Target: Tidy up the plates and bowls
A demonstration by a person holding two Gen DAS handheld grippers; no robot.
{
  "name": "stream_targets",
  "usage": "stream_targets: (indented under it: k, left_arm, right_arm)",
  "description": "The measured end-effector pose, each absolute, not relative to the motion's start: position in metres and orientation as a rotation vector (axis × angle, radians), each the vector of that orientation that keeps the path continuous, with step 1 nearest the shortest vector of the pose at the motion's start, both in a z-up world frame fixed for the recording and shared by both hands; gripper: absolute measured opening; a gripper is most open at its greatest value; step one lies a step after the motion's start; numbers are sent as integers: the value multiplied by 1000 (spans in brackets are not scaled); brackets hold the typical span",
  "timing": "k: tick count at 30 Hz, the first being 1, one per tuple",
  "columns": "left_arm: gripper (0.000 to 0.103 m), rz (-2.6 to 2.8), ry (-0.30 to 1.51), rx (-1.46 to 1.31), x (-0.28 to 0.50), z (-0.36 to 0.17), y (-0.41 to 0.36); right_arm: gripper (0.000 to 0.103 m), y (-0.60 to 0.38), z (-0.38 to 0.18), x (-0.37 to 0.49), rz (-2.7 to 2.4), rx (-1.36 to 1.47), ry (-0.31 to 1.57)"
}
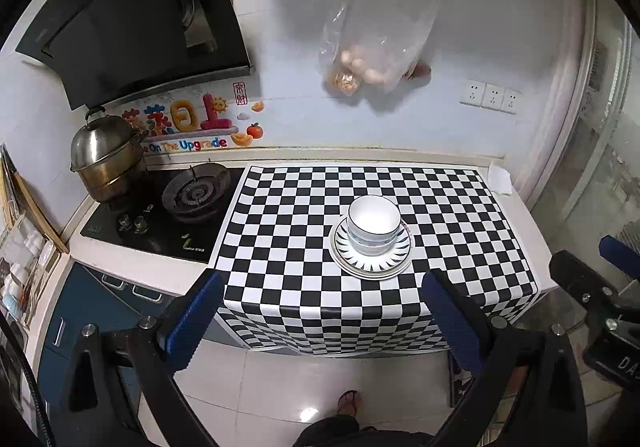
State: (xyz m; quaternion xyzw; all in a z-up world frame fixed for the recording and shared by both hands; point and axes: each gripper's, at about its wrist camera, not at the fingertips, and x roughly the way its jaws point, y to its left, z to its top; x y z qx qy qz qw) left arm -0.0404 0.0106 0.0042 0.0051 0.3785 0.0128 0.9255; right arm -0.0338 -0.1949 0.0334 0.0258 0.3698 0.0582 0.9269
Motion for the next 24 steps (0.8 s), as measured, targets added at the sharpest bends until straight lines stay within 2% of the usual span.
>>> stream_targets:
  k: [24]
  left_arm:
    - [101, 38, 742, 7, -55, 13, 7]
  right_arm:
    - [94, -209, 40, -46, 99, 45, 722]
